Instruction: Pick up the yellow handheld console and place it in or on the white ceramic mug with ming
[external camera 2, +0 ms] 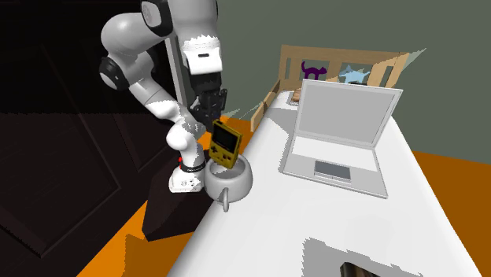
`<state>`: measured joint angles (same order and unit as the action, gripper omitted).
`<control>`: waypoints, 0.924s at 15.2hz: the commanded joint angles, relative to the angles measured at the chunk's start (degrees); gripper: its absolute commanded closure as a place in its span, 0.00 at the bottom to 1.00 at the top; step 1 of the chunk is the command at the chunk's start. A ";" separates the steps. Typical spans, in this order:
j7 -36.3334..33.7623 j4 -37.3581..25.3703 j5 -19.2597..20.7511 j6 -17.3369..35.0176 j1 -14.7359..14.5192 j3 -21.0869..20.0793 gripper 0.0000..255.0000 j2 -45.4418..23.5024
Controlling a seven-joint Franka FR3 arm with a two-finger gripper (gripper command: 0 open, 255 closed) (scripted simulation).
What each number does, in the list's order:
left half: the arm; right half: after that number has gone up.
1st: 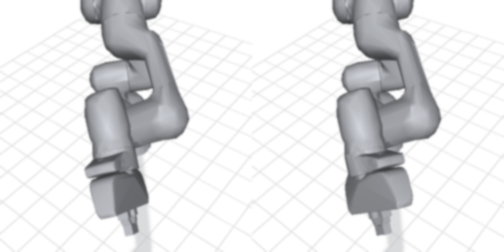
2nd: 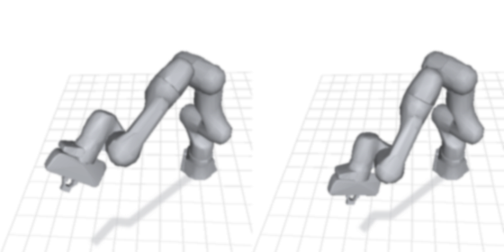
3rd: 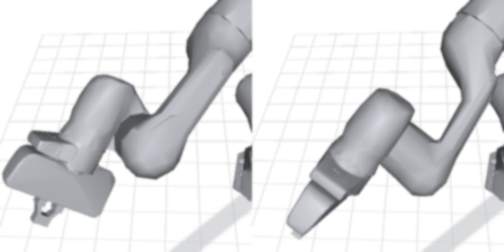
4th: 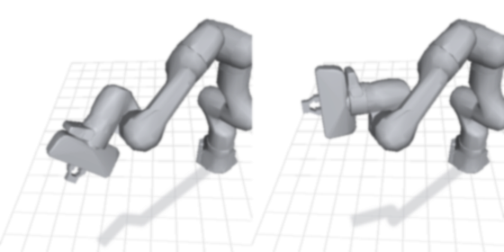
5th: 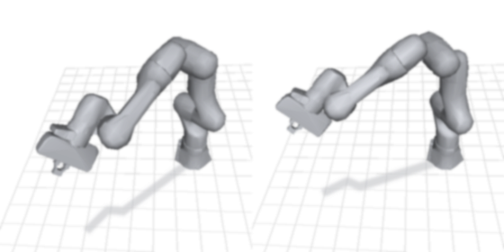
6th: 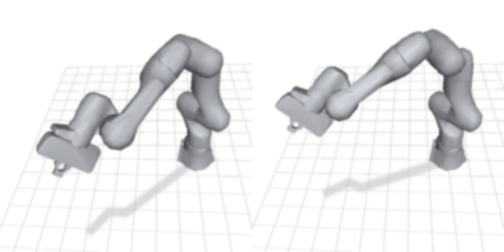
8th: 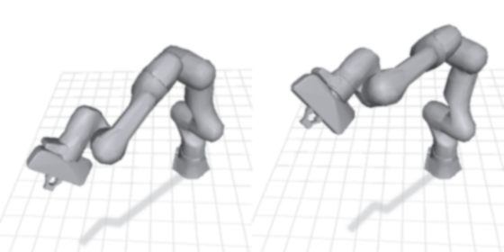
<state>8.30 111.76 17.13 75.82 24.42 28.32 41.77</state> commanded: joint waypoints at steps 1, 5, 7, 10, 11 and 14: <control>-0.32 2.35 0.27 1.58 0.21 0.12 1.00 0.81; -0.46 3.77 0.49 2.47 0.37 0.23 1.00 1.36; -0.46 3.77 0.49 2.47 0.37 0.23 1.00 1.36; -0.46 3.77 0.49 2.47 0.37 0.23 1.00 1.36; -0.46 3.77 0.49 2.47 0.37 0.23 0.00 1.36; -0.46 3.77 0.49 2.47 0.37 0.23 0.00 1.36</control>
<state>7.83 115.53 17.61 78.30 24.79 28.55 43.13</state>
